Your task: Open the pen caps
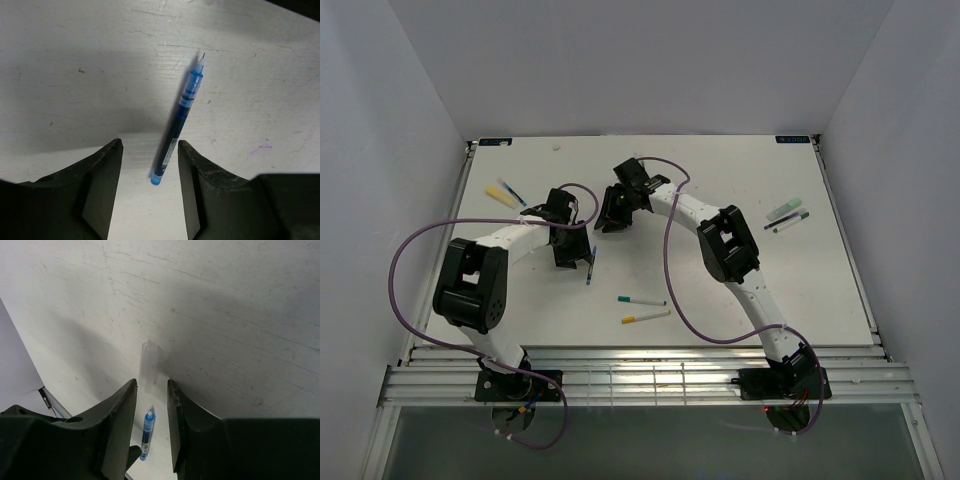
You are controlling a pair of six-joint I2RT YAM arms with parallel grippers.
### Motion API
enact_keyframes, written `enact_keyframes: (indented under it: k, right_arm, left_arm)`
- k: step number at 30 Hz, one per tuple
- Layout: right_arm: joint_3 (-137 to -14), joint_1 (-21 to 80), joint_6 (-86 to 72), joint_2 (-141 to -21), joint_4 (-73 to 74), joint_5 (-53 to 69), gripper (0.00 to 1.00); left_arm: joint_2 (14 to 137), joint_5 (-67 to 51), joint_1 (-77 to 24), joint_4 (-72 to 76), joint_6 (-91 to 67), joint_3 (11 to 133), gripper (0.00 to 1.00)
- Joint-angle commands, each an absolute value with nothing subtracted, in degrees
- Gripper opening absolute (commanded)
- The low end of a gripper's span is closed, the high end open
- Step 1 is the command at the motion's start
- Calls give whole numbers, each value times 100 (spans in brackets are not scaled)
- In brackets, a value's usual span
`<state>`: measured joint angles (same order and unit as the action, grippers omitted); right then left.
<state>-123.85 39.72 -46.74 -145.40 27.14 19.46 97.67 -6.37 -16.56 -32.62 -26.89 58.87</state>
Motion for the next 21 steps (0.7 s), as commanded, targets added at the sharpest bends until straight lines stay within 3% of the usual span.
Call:
enact_keyframes:
  k: [1, 5, 15, 21]
  right_arm:
    - [-12349, 3964, -4693, -14643, 2707, 1925, 38]
    - [-12349, 3955, -4597, -14581, 2707, 1934, 39]
    - [-12103, 3683, -4299, -13791, 2742, 2021, 59]
    - [-12032, 3095, -3947, -13202, 3137, 1767, 65]
  left_arm:
    - [9527, -519, -1617, -3305, -2716, 6073, 59]
    - [9449, -492, -1600, -3305, -2733, 6108, 60]
    - [9316, -501, -1538, -3366, -2909, 6793, 61]
    - [9202, -580, -1538, -3498, -3128, 7172, 61]
